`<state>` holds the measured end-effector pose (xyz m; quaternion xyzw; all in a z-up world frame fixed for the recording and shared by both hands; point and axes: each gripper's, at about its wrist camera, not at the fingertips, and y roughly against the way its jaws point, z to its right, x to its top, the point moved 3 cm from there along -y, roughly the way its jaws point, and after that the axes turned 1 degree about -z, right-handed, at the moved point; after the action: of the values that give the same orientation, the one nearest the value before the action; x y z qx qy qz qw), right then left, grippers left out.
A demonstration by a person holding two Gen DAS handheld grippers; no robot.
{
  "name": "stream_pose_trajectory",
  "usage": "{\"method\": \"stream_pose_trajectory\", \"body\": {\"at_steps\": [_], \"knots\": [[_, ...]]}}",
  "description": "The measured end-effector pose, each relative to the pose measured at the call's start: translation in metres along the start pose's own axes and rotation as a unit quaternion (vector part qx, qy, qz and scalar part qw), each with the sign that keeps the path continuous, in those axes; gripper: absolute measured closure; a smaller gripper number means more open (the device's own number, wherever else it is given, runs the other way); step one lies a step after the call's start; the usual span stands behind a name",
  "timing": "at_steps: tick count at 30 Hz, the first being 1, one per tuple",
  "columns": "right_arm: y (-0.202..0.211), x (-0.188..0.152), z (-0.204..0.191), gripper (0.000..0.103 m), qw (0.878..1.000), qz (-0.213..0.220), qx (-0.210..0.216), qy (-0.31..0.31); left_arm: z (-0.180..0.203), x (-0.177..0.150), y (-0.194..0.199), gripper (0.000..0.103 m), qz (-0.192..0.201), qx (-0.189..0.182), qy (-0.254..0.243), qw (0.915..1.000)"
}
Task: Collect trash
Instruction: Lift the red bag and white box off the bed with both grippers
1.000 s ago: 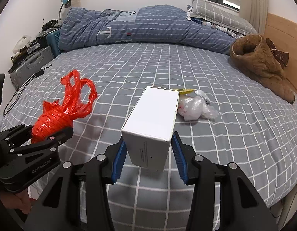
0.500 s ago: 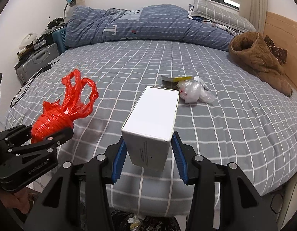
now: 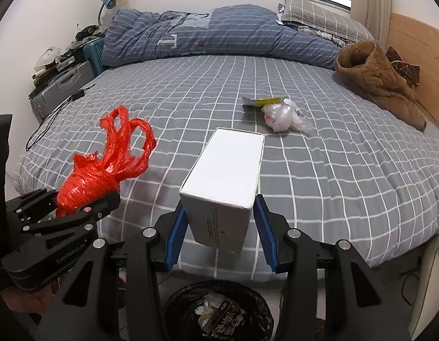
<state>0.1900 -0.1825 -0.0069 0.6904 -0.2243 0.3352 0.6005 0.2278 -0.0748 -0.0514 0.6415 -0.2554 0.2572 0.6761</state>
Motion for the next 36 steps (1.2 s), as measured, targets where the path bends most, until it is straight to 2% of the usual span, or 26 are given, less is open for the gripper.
{"method": "stream_pose_trajectory", "body": {"at_steps": [19, 36], "knots": [[0.039, -0.041, -0.002, 0.059, 1.0, -0.009, -0.006, -0.002, 0.012, -0.051, 0.033, 0.057, -0.018, 0.003, -0.004, 0.9998], [0.053, -0.094, -0.004, 0.059, 0.999, -0.044, -0.009, -0.002, 0.015, -0.095, 0.049, 0.057, -0.034, 0.011, -0.002, 0.9993]]}}
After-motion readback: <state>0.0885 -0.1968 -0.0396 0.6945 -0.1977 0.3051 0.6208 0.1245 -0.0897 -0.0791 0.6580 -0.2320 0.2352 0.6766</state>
